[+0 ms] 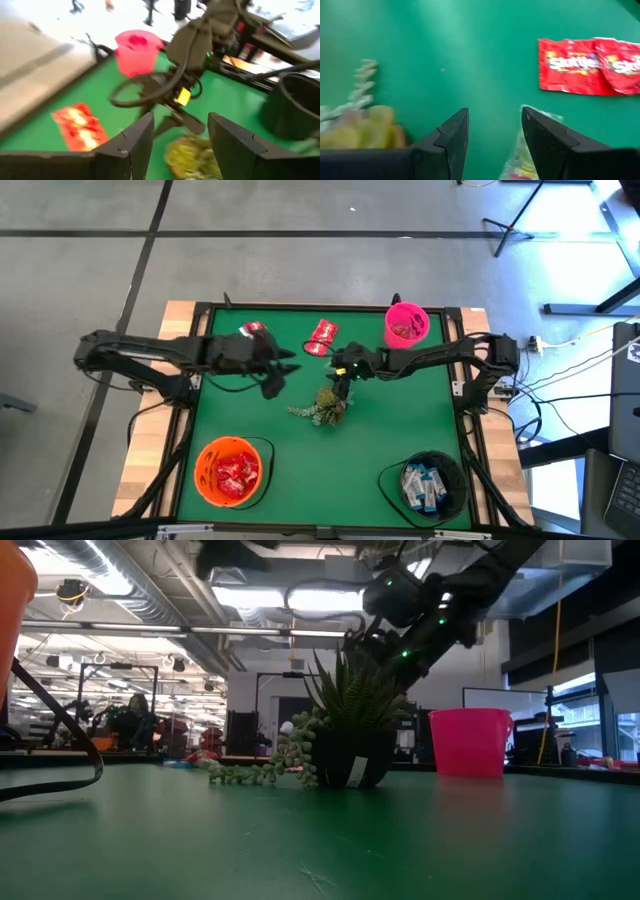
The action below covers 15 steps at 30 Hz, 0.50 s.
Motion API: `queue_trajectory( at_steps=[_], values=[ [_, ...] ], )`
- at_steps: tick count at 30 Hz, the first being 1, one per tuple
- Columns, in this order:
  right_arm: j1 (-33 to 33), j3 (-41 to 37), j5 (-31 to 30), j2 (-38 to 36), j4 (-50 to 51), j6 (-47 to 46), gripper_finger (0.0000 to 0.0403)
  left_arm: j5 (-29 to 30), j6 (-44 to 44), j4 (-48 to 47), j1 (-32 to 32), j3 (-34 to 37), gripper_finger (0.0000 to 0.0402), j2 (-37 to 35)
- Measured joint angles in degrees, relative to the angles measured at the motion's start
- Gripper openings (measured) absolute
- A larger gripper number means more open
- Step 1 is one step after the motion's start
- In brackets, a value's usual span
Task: Sort candy
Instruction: Put the green gummy into the pink bucket
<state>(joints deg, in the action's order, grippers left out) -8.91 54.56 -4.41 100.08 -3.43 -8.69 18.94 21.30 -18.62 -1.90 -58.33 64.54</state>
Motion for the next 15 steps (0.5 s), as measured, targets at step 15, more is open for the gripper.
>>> queue_trajectory(
  at_steps=[15],
  values=[
    [-8.44, 0.68, 2.15, 0.36, 9.12, -5.08, 0.0182, 11.66, -6.89, -14.55, -6.41, 2.24, 0.0179, -11.62]
  ],
)
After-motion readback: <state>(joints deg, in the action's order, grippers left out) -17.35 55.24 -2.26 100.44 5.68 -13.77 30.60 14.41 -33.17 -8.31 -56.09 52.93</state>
